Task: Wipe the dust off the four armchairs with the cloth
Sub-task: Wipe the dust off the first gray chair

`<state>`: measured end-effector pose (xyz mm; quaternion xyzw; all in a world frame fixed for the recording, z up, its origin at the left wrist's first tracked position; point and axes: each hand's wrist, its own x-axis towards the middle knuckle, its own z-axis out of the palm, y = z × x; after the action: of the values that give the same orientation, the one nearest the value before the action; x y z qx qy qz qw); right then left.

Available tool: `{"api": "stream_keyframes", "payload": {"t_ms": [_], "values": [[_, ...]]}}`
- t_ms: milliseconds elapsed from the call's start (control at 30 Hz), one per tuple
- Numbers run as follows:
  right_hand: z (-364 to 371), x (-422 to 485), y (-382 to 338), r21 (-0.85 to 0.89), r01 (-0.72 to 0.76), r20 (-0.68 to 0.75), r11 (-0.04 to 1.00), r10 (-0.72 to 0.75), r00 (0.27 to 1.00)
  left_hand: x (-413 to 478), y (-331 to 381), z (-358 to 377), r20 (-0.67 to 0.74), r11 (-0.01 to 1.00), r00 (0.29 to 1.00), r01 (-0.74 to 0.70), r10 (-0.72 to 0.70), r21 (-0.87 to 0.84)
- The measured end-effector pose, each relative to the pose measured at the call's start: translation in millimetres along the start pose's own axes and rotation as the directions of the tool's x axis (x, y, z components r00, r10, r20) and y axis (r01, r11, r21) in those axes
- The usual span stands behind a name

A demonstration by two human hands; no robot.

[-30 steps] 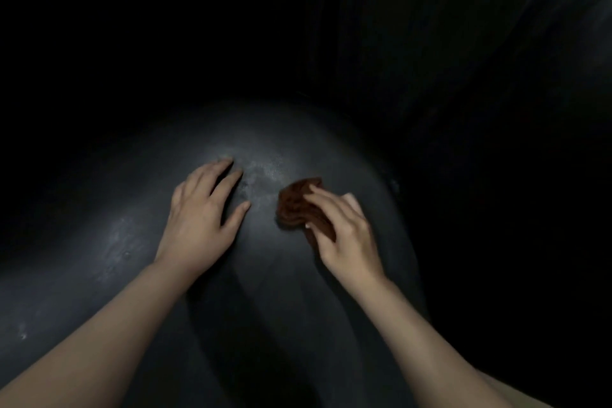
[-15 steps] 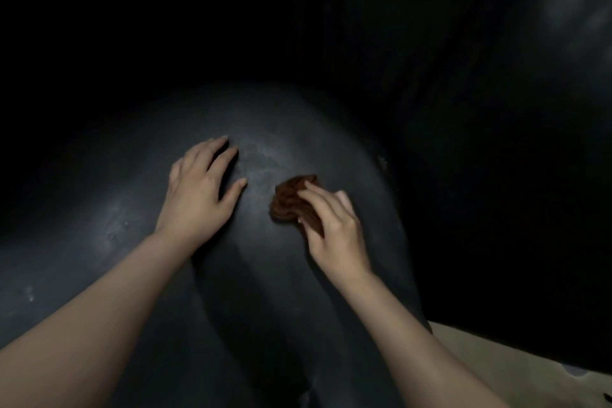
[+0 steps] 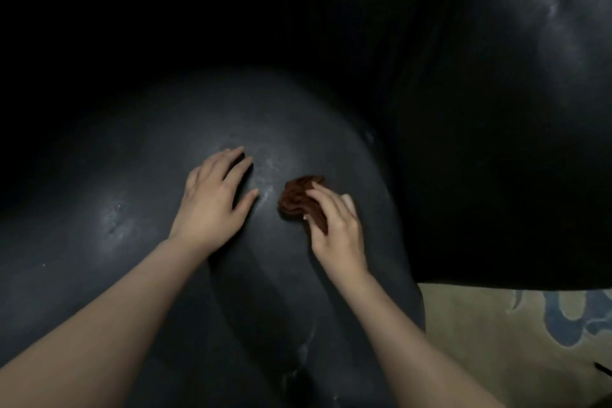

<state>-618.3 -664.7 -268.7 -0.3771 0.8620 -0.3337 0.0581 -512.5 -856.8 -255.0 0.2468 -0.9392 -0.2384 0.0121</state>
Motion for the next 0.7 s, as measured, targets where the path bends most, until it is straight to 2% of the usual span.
{"api": "stream_keyframes", "payload": {"t_ms": [67,100,200,233,300,400,467,500,533,567,633,667,700], "values": [[-9.0,-4.6,5.7,-0.013,-0.053,-0.064,0.999,0.052,0.997,3.2,-2.4,-1.0,0.022,0.999,0.999,-0.032,0.032,0.002],[-12.9,-2.6,10.2,-0.024,-0.132,-0.134,0.991,0.128,0.983,5.5,-3.8,-1.2,0.029,0.999,0.998,-0.049,0.049,0.004],[-18.2,7.3,21.9,-0.008,-0.444,-0.309,0.896,0.420,0.853,10.4,-8.4,-1.4,0.050,0.995,0.994,-0.099,0.099,-0.006],[-15.6,8.7,20.7,-0.005,-0.491,-0.330,0.871,0.462,0.824,11.1,-10.4,-1.4,0.069,0.993,0.991,-0.116,0.117,-0.009],[-5.6,6.3,9.2,-0.031,-0.479,-0.338,0.877,0.442,0.831,12.8,-13.4,-0.9,0.103,0.986,0.981,-0.164,0.164,-0.008],[7.1,-8.1,-12.3,-0.059,-0.398,-0.299,0.915,0.364,0.882,19.6,-15.5,-1.0,0.142,0.975,0.965,-0.220,0.220,-0.013],[6.4,-17.9,-20.9,-0.038,-0.407,-0.309,0.913,0.376,0.873,26.2,-14.6,-1.2,0.156,0.967,0.955,-0.255,0.254,-0.014],[4.8,-22.2,-22.5,-0.022,-0.444,-0.347,0.896,0.410,0.844,30.6,-13.3,-1.2,0.164,0.961,0.947,-0.276,0.274,-0.013],[3.1,-26.4,-23.2,0.007,-0.510,-0.413,0.860,0.467,0.782,35.4,-12.0,-1.4,0.175,0.955,0.939,-0.297,0.295,-0.014],[0.8,-29.6,-23.7,0.055,-0.601,-0.496,0.798,0.544,0.676,40.3,-10.8,-1.4,0.190,0.949,0.931,-0.314,0.311,-0.015],[-5.5,-29.7,-23.3,0.211,-0.768,-0.629,0.605,0.685,0.367,50.2,-8.2,-1.6,0.212,0.941,0.919,-0.338,0.334,-0.017],[-7.6,-26.6,-21.5,0.300,-0.812,-0.642,0.501,0.736,0.217,55.5,-7.1,-1.7,0.218,0.935,0.912,-0.353,0.348,-0.016],[-8.7,-21.4,-19.1,0.369,-0.836,-0.628,0.407,0.772,0.098,60.6,-6.1,-1.8,0.223,0.929,0.905,-0.369,0.363,-0.015]]}}
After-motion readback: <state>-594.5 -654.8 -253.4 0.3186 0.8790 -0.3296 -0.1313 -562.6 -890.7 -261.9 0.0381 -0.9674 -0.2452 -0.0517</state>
